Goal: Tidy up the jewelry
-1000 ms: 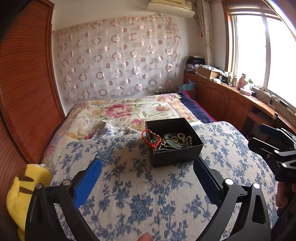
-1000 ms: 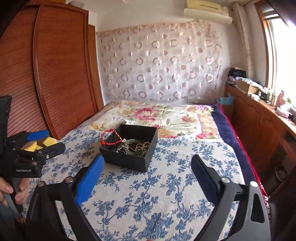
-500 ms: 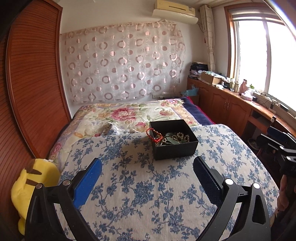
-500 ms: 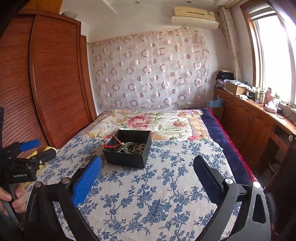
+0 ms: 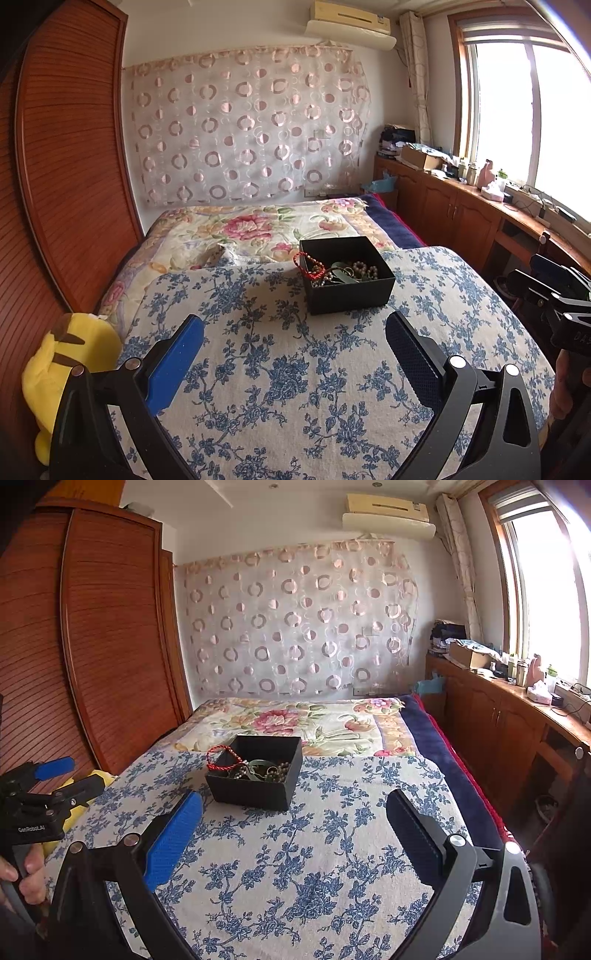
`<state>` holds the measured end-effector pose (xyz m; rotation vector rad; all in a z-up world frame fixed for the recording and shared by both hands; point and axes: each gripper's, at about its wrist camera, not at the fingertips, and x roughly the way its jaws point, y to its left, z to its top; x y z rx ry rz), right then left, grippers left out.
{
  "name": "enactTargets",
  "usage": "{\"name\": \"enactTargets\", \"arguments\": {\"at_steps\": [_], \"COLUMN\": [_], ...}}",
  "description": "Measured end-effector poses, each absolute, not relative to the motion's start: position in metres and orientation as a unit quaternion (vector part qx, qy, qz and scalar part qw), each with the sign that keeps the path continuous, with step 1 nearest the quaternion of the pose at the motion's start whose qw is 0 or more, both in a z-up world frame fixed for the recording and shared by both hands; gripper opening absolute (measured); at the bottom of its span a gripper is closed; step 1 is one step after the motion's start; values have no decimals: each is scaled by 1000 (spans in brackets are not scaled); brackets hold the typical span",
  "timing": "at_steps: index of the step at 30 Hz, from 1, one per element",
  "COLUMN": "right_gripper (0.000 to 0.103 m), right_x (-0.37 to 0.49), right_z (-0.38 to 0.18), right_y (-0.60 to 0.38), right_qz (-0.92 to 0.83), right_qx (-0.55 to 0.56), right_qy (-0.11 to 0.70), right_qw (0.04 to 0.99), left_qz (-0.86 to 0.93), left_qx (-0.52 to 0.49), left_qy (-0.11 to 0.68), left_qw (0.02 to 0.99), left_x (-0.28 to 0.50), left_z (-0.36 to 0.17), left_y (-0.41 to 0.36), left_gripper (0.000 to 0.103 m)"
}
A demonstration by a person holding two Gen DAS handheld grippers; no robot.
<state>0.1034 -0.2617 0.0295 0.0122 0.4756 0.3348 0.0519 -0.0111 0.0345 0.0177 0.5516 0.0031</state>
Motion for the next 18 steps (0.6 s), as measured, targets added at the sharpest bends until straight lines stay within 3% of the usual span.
{"name": "enactTargets", "arguments": {"at_steps": [18], "right_gripper": [100], "right_x": [100], "right_z": [31], "right_y": [-260], "right_qz": [161], "right_qx": [3], "right_qy": [227], "right_qw": [961], "left_qz": [0], "left_qx": [7], "left_qy": [264], "left_qw": [964], "left_x": [45], "left_z": [44], "left_y": [-11], "left_gripper": [95]}}
